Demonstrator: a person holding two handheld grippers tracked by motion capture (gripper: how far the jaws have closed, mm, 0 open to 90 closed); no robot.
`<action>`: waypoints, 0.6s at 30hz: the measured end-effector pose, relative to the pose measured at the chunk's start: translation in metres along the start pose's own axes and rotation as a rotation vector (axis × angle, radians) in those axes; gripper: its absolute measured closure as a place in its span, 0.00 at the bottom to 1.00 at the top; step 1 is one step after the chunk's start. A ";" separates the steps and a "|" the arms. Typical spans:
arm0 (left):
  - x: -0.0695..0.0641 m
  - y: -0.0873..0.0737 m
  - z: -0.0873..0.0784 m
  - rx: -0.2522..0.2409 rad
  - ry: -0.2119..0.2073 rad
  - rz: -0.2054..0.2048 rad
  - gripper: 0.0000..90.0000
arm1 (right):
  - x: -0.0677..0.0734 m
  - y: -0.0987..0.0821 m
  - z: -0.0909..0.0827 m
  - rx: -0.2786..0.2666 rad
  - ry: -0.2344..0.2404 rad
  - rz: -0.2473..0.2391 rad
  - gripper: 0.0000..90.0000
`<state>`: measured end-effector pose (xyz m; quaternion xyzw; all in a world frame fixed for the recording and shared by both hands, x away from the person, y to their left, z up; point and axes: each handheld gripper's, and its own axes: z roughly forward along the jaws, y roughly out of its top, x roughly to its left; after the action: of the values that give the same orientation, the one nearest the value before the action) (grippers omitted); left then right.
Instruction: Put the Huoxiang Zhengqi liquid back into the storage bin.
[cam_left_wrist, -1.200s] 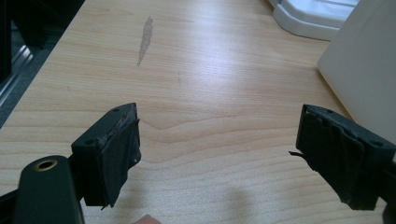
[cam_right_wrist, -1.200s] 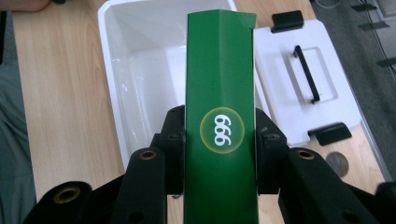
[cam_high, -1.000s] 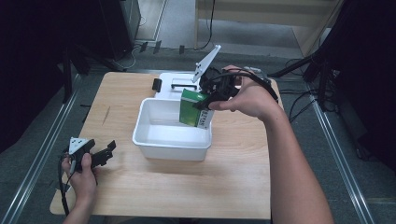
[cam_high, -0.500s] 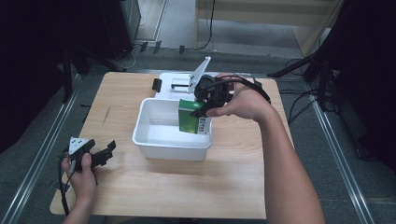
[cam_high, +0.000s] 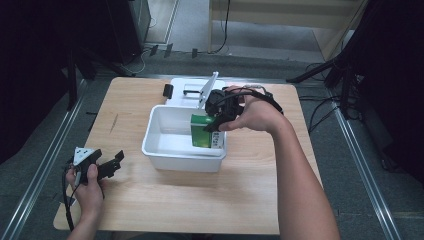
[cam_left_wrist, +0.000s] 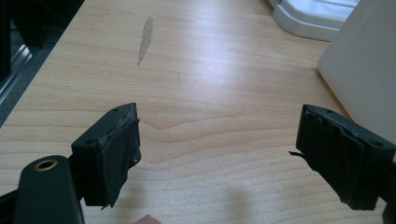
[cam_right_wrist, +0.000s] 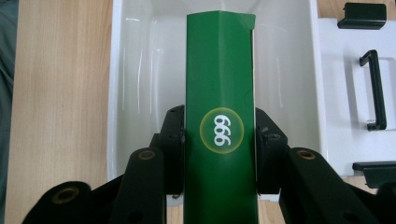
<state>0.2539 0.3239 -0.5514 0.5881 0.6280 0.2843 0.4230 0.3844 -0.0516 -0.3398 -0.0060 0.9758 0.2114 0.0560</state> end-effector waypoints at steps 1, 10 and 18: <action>0.000 0.000 0.000 0.000 -0.001 -0.001 0.16 | 0.000 -0.001 0.001 0.002 -0.001 0.005 0.71; 0.000 0.000 0.000 0.000 0.000 -0.002 0.16 | 0.000 -0.004 0.015 0.022 0.008 -0.008 0.71; 0.000 0.000 0.000 0.000 -0.001 -0.002 0.16 | 0.000 -0.005 0.029 0.074 0.011 -0.014 0.71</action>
<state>0.2540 0.3241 -0.5515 0.5877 0.6284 0.2836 0.4233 0.3879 -0.0442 -0.3678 -0.0118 0.9832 0.1746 0.0522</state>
